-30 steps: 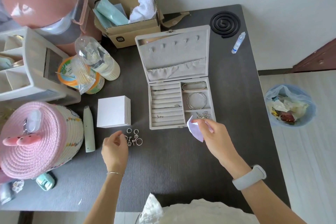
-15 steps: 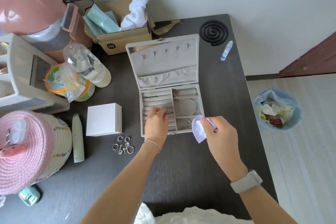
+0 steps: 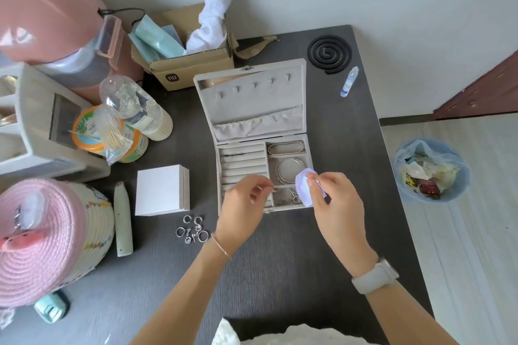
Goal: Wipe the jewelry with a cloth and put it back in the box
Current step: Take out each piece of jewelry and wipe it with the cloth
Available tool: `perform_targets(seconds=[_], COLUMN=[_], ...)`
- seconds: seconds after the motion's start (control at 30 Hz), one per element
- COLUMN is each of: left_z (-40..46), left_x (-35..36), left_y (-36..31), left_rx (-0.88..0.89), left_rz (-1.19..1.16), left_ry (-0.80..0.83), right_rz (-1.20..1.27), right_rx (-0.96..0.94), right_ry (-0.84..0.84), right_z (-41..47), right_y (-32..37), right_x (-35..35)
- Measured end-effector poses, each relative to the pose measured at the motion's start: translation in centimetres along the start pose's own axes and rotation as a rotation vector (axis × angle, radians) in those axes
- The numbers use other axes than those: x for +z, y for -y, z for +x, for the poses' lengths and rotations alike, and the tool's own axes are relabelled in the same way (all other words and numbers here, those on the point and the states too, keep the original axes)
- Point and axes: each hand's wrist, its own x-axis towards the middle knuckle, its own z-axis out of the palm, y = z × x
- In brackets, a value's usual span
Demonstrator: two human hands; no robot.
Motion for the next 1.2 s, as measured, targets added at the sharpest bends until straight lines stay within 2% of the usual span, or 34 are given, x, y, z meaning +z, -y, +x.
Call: perform_targets(seconds=[0.07, 0.17, 0.23, 0.4, 0.57, 0.73, 0.87, 1.0, 1.1, 1.2], left_z=[-1.4, -2.6, -2.9, -3.8, -4.0, -3.9, -3.7, -3.6, -3.5, -3.6], left_x=[0.3, 0.8, 0.8, 0.3, -0.3, -0.4, 0.0, 0.2, -0.2, -0.6], left_y=[-1.1, -1.5, -1.6, -2.0, -2.6, -2.9, -3.2, -3.9, -3.9, -4.0], left_rx=[0.016, -0.049, -0.112, -0.169, -0.118, -0.106, -0.224, -0.374, -0.456, -0.408], left_rz=[-0.050, -0.126, -0.172, -0.235, -0.216, -0.166, -0.250, -0.453, -0.602, -0.590], left_ry=[0.042, 0.006, -0.006, 0.030, -0.016, -0.079, -0.112, -0.031, 0.042, 0.099], right_rz=[0.061, 0.205, 0.279, 0.624, 0.762, 0.619, 0.541, 0.450, 0.533, 0.581], right_rx=[-0.045, -0.054, -0.027, 0.361, 0.453, 0.350, 0.311, 0.287, 0.303, 0.333], right_ry=[0.088, 0.271, 0.309, 0.459, 0.612, 0.608, 0.554, 0.532, 0.544, 0.521], right_z=[0.1, -0.6, -1.2, -1.2, -0.9, -0.8, -1.0, -0.9, -1.0, -1.1], right_y=[0.4, 1.3, 1.5, 2.0, 2.3, 2.7, 3.1, 2.8, 2.8, 2.9], right_x=[0.4, 0.8, 0.6, -0.6, -1.2, -1.2, -0.9, -0.9, -1.1, -1.1])
